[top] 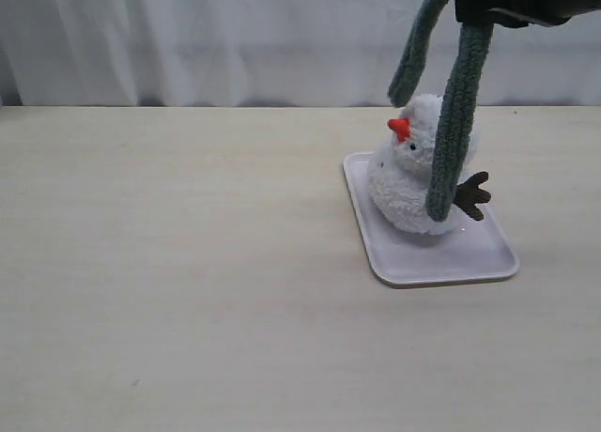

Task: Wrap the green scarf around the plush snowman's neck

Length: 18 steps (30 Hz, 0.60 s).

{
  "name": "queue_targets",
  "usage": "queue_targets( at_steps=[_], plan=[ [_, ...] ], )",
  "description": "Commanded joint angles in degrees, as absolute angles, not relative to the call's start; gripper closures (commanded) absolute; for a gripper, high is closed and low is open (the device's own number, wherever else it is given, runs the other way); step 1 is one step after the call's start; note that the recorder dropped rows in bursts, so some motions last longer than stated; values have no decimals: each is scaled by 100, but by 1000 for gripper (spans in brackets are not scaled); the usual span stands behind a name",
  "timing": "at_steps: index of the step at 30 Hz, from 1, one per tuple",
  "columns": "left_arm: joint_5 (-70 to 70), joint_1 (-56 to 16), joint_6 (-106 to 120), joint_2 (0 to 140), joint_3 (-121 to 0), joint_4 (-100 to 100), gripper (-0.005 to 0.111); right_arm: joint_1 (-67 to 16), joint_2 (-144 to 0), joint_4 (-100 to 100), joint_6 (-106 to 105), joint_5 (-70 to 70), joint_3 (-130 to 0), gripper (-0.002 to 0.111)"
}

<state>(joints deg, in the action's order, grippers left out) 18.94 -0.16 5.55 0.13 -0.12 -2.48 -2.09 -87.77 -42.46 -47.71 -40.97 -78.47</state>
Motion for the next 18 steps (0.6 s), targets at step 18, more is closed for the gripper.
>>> queue_targets(
  at_steps=[18],
  plan=[
    [1852, -8, 546, 0, 0, -238, 107, -215, -9224, -3513, -5273, -3484, -7854, 104]
  ],
)
